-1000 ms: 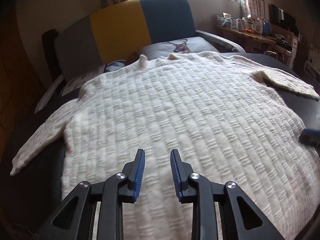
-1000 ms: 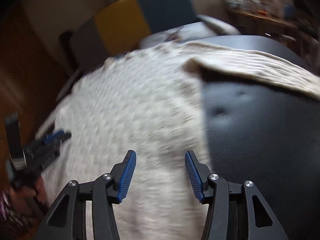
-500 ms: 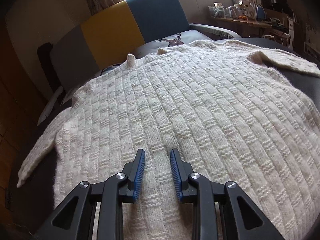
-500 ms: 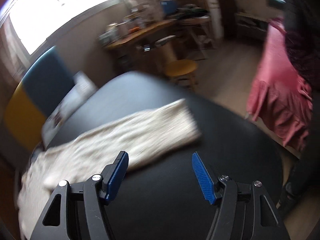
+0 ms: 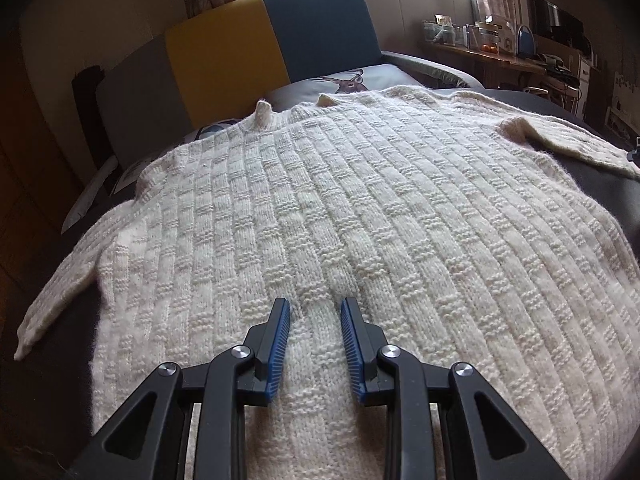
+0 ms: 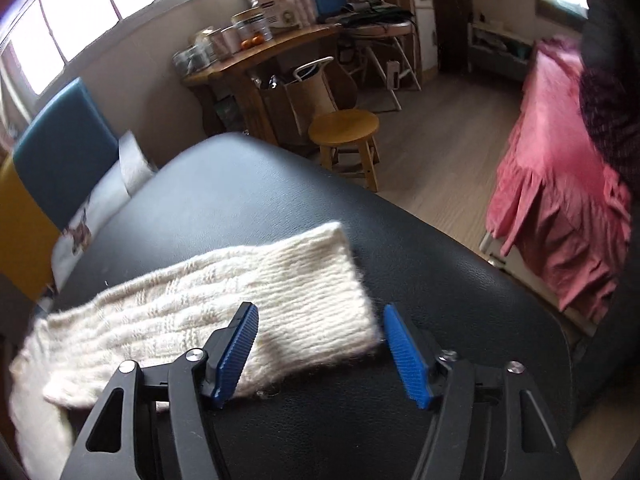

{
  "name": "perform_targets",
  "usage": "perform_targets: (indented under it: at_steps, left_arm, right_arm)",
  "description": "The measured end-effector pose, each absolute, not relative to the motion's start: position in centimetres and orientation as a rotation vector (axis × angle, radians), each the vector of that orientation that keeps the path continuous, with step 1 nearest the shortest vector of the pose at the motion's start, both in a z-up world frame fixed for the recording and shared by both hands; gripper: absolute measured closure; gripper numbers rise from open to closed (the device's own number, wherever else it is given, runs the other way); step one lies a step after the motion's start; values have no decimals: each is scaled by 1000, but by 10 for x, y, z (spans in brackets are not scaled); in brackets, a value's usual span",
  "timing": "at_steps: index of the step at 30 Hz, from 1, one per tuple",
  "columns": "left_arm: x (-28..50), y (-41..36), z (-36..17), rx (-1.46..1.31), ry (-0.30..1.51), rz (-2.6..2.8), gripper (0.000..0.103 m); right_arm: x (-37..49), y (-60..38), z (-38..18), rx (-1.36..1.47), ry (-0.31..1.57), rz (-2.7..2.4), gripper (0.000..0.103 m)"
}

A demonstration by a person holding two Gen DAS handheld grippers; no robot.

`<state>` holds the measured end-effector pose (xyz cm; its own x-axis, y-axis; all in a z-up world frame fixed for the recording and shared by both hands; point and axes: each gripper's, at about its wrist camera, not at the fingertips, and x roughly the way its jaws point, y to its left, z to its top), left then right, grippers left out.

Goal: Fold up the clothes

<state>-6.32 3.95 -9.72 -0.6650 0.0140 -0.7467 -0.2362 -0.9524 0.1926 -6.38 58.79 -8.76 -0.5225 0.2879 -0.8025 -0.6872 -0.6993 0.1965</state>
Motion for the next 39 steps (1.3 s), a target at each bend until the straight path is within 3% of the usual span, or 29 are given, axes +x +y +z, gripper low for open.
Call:
perform_targets:
  at_steps: [4, 5, 7, 16, 23, 33, 39]
  left_arm:
    - [-64, 38, -97, -1215, 399, 2712, 76]
    - [-64, 38, -97, -1215, 396, 2711, 76]
    - [-64, 37, -97, -1215, 389, 2710, 76]
    - [-65, 38, -95, -1225, 390, 2714, 76]
    - [-75, 62, -66, -1228, 149, 2621, 80]
    - [-101, 121, -37, -1170, 129, 2524, 78]
    - [-130, 107, -59, -1332, -50, 2493, 78]
  right_arm:
    - [-71, 572, -91, -1073, 540, 2297, 82]
    - [-73, 569, -91, -1076, 510, 2310, 87]
    - [-73, 566, -91, -1076, 490, 2321, 89]
    - [-56, 535, -44, -898, 741, 2509, 89]
    - [-61, 438, -10, -886, 775, 2799, 89]
    - [-100, 311, -53, -1152, 852, 2990, 89]
    - [-120, 260, -92, -1355, 716, 2997, 89]
